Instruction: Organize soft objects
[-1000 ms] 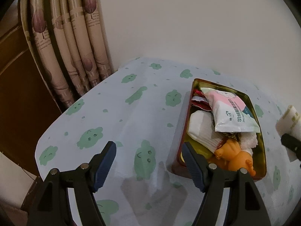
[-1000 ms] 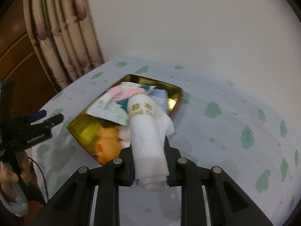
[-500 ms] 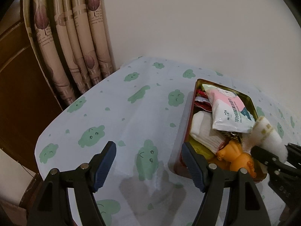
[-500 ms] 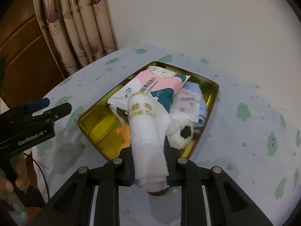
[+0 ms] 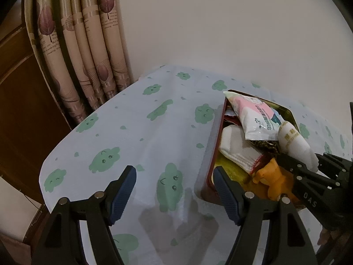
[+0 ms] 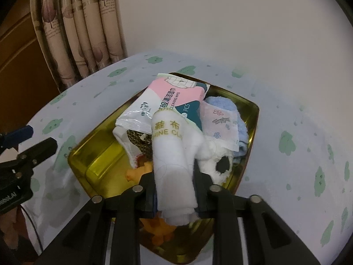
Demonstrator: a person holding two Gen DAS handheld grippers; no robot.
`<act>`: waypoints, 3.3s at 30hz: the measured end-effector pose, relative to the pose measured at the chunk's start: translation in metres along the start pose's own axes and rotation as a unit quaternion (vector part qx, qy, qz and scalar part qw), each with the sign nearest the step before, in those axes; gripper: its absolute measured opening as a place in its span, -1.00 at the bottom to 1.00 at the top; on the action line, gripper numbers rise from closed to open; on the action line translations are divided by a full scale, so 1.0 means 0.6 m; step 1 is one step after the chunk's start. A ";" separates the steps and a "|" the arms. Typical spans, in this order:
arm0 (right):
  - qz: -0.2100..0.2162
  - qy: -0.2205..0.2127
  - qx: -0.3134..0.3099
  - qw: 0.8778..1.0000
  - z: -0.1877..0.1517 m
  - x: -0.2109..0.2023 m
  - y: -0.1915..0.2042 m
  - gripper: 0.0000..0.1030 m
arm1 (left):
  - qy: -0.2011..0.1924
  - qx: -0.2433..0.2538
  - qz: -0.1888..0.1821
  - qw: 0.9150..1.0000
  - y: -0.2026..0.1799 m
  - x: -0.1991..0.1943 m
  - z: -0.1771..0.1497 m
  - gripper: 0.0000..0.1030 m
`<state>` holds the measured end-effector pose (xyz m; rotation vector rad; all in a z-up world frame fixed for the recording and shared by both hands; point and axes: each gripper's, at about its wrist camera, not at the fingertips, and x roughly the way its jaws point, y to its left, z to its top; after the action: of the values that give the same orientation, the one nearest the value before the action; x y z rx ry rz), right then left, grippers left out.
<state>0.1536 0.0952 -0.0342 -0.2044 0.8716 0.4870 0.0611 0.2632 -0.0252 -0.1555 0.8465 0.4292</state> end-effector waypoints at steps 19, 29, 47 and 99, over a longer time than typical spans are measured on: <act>-0.014 -0.033 0.025 0.999 -0.024 -0.075 0.023 0.73 | -0.004 0.012 0.001 1.000 -0.010 -0.004 -0.003 0.44; -0.028 -0.051 0.058 0.997 -0.066 -0.127 0.011 0.84 | -0.006 0.015 0.002 1.000 -0.011 -0.010 -0.004 0.44; -0.022 -0.027 0.077 0.996 -0.096 -0.113 0.003 0.84 | -0.002 0.015 -0.003 1.000 -0.013 -0.011 -0.004 0.44; -0.004 -0.003 0.088 0.996 -0.101 -0.104 0.003 0.84 | 0.001 0.013 -0.008 1.000 -0.016 -0.010 -0.005 0.44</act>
<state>0.0778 0.0543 -0.0242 -0.0453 0.9018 0.4009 0.0594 0.2519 -0.0232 -0.1382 0.8526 0.4026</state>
